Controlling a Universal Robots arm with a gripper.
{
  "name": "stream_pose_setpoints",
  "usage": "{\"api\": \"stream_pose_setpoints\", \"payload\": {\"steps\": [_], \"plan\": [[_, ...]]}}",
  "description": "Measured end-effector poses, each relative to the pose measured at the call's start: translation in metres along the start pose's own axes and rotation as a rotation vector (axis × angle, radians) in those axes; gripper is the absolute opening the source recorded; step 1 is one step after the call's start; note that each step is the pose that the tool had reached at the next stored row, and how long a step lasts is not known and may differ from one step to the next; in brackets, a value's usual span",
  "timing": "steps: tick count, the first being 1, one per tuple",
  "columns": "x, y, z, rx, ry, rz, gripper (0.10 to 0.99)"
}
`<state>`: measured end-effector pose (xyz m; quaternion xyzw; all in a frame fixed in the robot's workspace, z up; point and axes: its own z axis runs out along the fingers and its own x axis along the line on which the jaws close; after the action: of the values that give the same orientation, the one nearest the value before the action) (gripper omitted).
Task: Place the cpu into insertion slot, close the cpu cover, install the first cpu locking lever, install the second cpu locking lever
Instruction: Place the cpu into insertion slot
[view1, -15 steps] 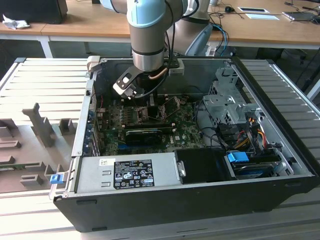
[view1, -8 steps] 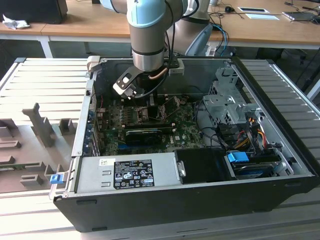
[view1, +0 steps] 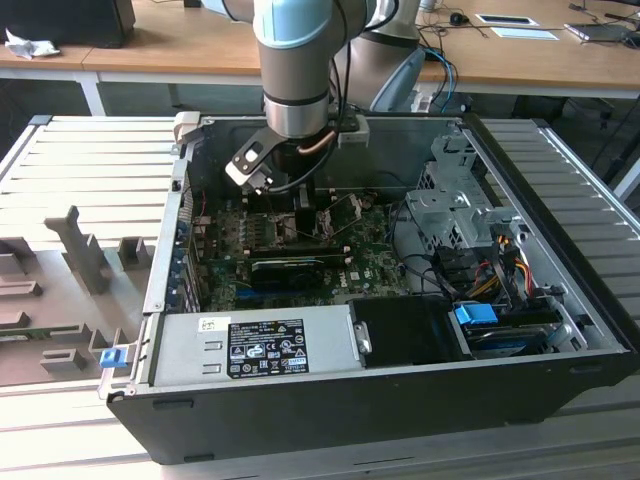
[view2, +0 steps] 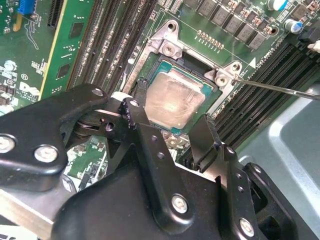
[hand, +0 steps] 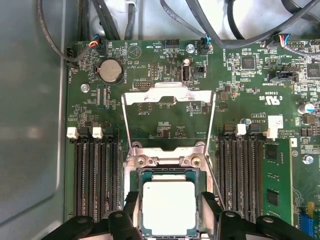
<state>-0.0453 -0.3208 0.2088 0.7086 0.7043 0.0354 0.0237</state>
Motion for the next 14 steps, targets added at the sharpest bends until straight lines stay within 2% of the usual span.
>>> {"api": "stream_pose_setpoints", "payload": {"steps": [1, 2, 3, 4, 5, 9, 14], "plan": [[0.0, 0.0001, -0.0007, 0.0, -0.0001, 0.0, 0.525], [0.0, 0.0001, -0.0013, 0.0, -0.0006, 0.0, 0.525], [0.0001, 0.0002, -0.0016, 0.0, -0.0008, 0.0, 0.4], [0.0, 0.0002, -0.002, 0.001, -0.0011, 0.0, 0.341], [0.0, 0.0002, -0.0023, 0.001, -0.0012, 0.0, 0.341], [0.0, 0.0008, -0.0048, 0.004, -0.0038, 0.0, 0.106], [0.0001, 0.0014, -0.0079, 0.008, -0.0061, 0.001, 0.106]]}}
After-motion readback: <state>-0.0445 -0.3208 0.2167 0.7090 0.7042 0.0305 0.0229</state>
